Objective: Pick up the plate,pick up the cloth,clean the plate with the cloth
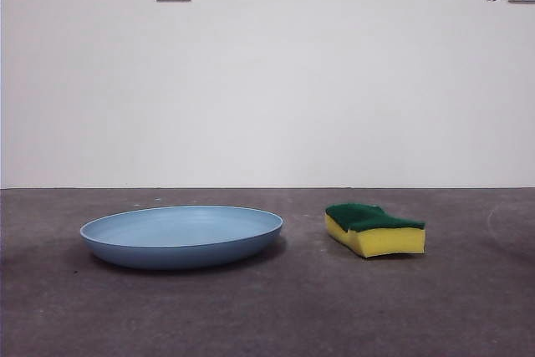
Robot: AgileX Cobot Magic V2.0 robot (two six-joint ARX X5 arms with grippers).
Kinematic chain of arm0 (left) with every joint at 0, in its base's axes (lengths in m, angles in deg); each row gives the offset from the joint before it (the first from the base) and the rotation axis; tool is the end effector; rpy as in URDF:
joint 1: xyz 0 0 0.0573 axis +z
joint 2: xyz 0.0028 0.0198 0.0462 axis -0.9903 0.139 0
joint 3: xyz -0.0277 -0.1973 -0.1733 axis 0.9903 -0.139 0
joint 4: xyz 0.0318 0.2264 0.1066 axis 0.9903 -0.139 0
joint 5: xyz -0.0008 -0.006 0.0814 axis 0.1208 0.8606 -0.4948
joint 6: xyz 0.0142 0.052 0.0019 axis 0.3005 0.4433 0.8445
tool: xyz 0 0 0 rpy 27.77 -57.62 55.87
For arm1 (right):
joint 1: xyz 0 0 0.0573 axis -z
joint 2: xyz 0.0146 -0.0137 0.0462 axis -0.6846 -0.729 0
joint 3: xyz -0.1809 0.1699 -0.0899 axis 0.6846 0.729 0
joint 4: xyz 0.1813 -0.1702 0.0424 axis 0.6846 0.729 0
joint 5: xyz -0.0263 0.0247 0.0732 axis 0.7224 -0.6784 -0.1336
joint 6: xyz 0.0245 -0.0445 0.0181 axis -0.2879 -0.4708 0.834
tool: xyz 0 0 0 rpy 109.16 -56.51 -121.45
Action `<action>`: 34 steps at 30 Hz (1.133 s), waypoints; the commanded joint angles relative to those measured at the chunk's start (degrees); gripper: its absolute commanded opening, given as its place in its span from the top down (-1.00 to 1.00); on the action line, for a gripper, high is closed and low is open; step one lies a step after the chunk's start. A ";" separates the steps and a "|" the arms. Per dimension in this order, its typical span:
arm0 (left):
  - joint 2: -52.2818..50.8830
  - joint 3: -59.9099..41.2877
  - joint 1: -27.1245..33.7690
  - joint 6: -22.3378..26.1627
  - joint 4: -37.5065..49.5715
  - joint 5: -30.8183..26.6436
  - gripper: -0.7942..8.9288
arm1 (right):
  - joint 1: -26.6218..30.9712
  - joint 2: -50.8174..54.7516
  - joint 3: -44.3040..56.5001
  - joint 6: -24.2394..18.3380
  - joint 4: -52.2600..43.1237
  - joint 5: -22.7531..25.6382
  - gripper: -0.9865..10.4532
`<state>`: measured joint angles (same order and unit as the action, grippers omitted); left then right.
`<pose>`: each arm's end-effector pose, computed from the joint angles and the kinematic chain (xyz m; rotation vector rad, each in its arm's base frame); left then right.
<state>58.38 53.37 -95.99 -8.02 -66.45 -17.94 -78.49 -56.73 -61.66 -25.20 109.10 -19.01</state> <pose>0.0974 -0.0221 0.2499 -0.0171 0.1957 -0.1639 0.1197 0.0764 0.2897 -0.0230 0.3737 0.3469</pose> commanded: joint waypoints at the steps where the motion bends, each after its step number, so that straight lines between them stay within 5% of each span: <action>1: -2.47 -4.35 2.86 0.90 2.32 0.31 0.84 | -0.02 0.09 0.24 0.55 -0.33 0.17 0.83; 15: -16.00 -21.97 9.99 -1.84 8.94 0.35 0.84 | -0.02 0.09 0.24 0.55 -0.33 0.17 0.83; 34: -17.27 -23.15 10.34 -2.03 6.34 1.62 0.84 | -0.02 0.09 0.24 0.55 -0.33 0.17 0.83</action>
<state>41.29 30.81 -85.80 -9.77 -59.80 -16.46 -78.49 -56.75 -61.66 -25.20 109.10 -18.99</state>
